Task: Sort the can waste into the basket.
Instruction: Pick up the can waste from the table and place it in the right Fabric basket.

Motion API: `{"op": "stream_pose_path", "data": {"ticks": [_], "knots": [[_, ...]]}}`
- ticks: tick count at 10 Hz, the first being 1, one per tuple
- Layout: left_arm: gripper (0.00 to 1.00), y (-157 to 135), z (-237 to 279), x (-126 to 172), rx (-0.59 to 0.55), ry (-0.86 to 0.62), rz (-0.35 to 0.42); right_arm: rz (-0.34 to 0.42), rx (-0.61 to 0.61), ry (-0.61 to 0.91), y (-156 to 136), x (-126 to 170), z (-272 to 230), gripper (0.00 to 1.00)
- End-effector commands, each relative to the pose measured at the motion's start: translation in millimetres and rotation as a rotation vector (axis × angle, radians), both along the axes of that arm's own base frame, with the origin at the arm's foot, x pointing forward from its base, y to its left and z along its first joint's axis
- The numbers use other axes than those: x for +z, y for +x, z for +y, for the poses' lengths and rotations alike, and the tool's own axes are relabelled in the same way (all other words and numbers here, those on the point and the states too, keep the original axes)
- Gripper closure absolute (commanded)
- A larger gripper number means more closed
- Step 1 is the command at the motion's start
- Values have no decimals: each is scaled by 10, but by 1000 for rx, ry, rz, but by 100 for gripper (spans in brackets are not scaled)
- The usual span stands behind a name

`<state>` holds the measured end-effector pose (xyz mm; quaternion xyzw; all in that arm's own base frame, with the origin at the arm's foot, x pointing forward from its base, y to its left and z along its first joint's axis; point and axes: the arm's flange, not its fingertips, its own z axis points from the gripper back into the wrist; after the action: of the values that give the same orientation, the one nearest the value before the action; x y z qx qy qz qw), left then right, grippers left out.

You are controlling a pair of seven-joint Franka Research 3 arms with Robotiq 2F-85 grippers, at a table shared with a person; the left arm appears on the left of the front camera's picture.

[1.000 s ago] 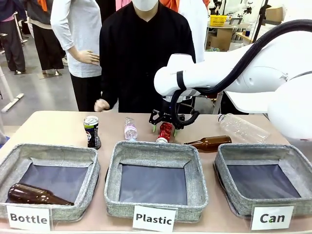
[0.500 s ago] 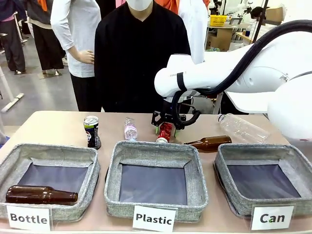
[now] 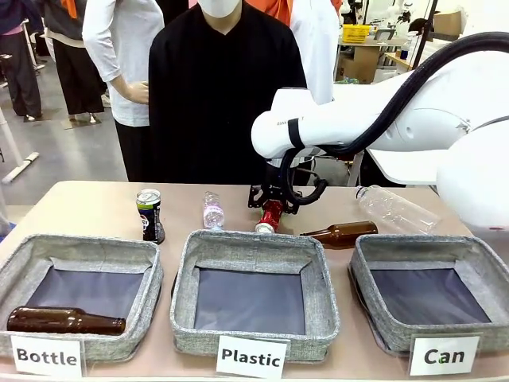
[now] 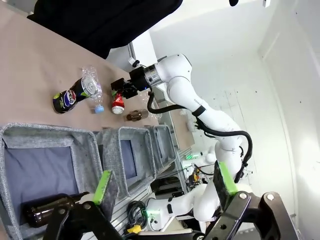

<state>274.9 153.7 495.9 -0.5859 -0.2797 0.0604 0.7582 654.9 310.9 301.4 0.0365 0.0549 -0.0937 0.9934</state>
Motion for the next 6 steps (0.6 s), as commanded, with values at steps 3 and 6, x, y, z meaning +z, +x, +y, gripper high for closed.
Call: {"op": "stream_pose_path", "data": {"ticks": [3,6], "knots": [[0,-2,-34,32,1,-22,2,-24,-30,-55,17,92,-48,100],[0,-2,-34,32,1,-22,2,-24,-30,-28,-49,518,-314,100]]}}
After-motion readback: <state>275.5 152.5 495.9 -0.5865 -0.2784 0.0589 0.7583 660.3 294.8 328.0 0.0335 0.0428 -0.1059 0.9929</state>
